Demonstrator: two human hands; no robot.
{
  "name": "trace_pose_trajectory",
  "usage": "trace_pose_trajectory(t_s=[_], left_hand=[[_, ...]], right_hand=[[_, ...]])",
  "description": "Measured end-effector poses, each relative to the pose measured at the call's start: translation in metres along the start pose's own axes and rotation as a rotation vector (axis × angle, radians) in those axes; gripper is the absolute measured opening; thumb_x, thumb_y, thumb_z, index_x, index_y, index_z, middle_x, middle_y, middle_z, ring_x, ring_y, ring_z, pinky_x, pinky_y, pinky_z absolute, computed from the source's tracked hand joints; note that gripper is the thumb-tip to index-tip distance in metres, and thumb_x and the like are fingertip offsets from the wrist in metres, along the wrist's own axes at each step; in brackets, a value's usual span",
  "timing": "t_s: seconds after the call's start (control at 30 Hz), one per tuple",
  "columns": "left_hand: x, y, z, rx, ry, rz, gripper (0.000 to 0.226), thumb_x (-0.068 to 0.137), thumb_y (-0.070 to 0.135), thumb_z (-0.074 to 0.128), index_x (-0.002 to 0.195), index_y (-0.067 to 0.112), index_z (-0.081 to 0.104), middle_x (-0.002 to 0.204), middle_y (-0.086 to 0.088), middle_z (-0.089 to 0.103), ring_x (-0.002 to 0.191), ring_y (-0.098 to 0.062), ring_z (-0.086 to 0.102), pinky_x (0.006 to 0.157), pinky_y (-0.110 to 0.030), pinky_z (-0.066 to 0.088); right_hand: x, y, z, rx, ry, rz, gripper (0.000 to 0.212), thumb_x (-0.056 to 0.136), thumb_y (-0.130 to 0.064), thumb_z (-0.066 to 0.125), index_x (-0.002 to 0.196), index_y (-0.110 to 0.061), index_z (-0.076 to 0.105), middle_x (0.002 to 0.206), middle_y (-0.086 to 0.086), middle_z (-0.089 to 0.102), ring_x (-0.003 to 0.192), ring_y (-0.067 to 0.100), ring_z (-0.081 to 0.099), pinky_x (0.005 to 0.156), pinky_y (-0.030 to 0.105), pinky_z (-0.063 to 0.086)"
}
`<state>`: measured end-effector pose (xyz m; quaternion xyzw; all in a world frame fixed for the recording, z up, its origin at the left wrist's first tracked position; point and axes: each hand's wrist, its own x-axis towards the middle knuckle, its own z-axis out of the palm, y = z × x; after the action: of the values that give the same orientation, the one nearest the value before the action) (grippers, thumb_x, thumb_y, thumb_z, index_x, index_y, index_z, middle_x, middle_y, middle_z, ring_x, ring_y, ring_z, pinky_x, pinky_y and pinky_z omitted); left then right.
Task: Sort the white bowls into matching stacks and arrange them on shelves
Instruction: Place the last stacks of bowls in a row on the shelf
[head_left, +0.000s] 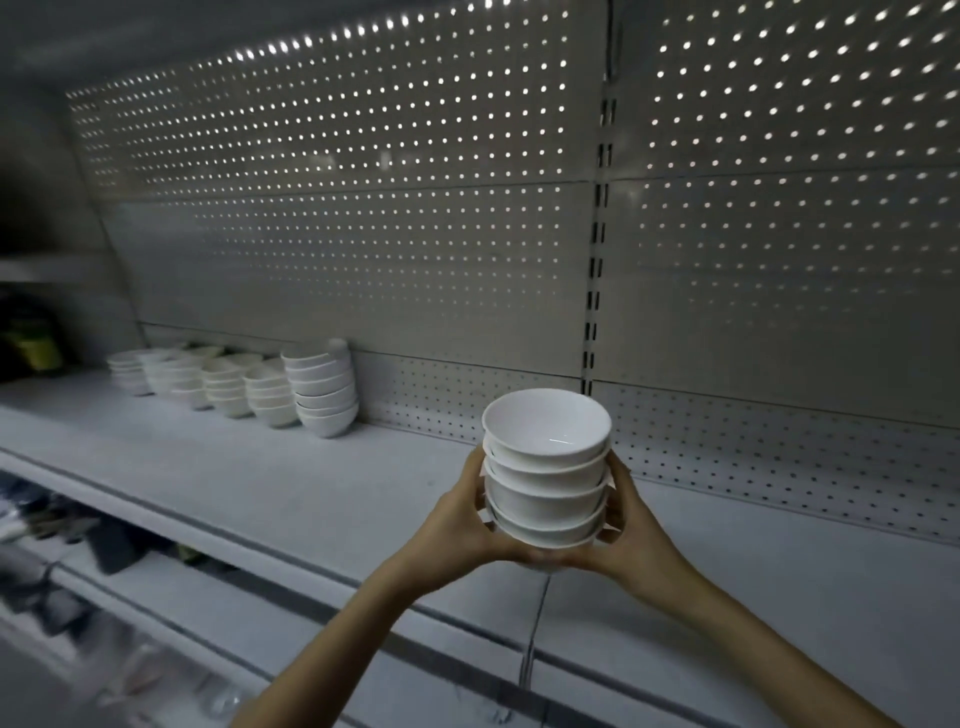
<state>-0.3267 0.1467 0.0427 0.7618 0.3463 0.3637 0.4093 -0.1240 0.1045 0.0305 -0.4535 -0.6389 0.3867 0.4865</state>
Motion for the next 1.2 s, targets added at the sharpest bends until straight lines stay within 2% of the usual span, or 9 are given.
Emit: trace_pose_trajectory(t_s=[0.17,0.3,0.5,0.63,0.83,0.97,1.03,1.13,1.2], left_hand=[[-0.031,-0.017,-0.056,0.026,0.041,-0.03,0.108,0.063,0.028,0.088,0.141,0.046,0.015,0.134,0.026,0.046,0.123,0.004,0.047,0.097,-0.019,0.045],[-0.044,-0.032,-0.097,0.045,0.094,-0.052,0.11,0.062,0.031,0.088,0.142,0.046,0.015,0.136,0.024,0.046,0.124,0.002,0.047,0.101,-0.024,0.044],[-0.036,-0.058,-0.147,0.082,0.12,-0.079,0.11,0.061,0.034,0.089,0.143,0.045,0.015,0.138,0.025,0.044,0.126,0.001,0.045,0.102,-0.029,0.045],[-0.016,-0.082,-0.176,0.11,0.085,-0.1,0.113,0.062,0.035,0.088,0.144,0.043,0.01,0.136,0.029,0.042,0.125,0.005,0.044,0.099,-0.021,0.046],[0.028,-0.125,-0.22,0.127,0.032,-0.142,0.114,0.061,0.033,0.089,0.142,0.043,0.008,0.129,0.041,0.041,0.123,0.01,0.044,0.099,-0.021,0.045],[0.056,-0.156,-0.242,0.109,-0.019,-0.15,0.115,0.062,0.03,0.088,0.141,0.043,0.006,0.127,0.045,0.039,0.123,0.013,0.042,0.102,-0.025,0.044],[0.066,-0.172,-0.25,0.098,-0.041,-0.16,0.116,0.064,0.028,0.088,0.143,0.038,0.003,0.126,0.049,0.035,0.124,0.015,0.039,0.103,-0.024,0.043],[0.079,-0.193,-0.258,0.078,-0.059,-0.158,0.12,0.063,0.028,0.088,0.143,0.036,-0.002,0.128,0.051,0.027,0.126,0.019,0.033,0.104,-0.014,0.036],[0.086,-0.204,-0.262,0.065,-0.068,-0.155,0.121,0.062,0.03,0.088,0.14,0.04,-0.003,0.129,0.052,0.022,0.125,0.023,0.028,0.104,-0.01,0.031]], right_hand=[[0.02,-0.005,0.063,0.041,-0.055,0.012,0.115,0.046,-0.039,0.09,0.127,-0.064,0.012,0.127,-0.025,0.046,0.116,-0.006,0.05,0.087,0.015,0.049],[0.047,-0.01,0.103,0.063,-0.098,0.02,0.117,0.037,-0.052,0.09,0.123,-0.066,0.012,0.127,-0.026,0.045,0.114,-0.007,0.049,0.086,0.014,0.049],[0.095,0.002,0.143,0.091,-0.14,0.007,0.115,0.042,-0.045,0.091,0.126,-0.066,0.016,0.126,-0.025,0.049,0.112,-0.006,0.054,0.087,0.021,0.051],[0.132,0.018,0.163,0.093,-0.145,0.012,0.115,0.045,-0.036,0.092,0.128,-0.063,0.017,0.127,-0.021,0.051,0.112,-0.004,0.055,0.085,0.021,0.051],[0.196,0.048,0.191,0.112,-0.098,0.047,0.119,0.035,-0.043,0.094,0.126,-0.062,0.019,0.127,-0.022,0.05,0.11,-0.007,0.054,0.082,0.017,0.051],[0.233,0.066,0.207,0.143,-0.066,0.085,0.118,0.028,-0.057,0.09,0.124,-0.057,0.022,0.127,-0.022,0.048,0.108,-0.011,0.054,0.078,0.015,0.05],[0.247,0.077,0.215,0.13,-0.064,0.097,0.117,0.031,-0.057,0.09,0.128,-0.054,0.024,0.128,-0.022,0.049,0.111,-0.008,0.054,0.083,0.019,0.051],[0.266,0.093,0.223,0.116,-0.019,0.105,0.113,0.036,-0.059,0.088,0.132,-0.046,0.029,0.123,-0.033,0.05,0.112,-0.017,0.048,0.081,0.006,0.044],[0.275,0.098,0.225,0.059,-0.049,0.113,0.106,0.044,-0.055,0.087,0.133,-0.044,0.031,0.125,-0.03,0.049,0.117,-0.014,0.046,0.084,0.006,0.042]])
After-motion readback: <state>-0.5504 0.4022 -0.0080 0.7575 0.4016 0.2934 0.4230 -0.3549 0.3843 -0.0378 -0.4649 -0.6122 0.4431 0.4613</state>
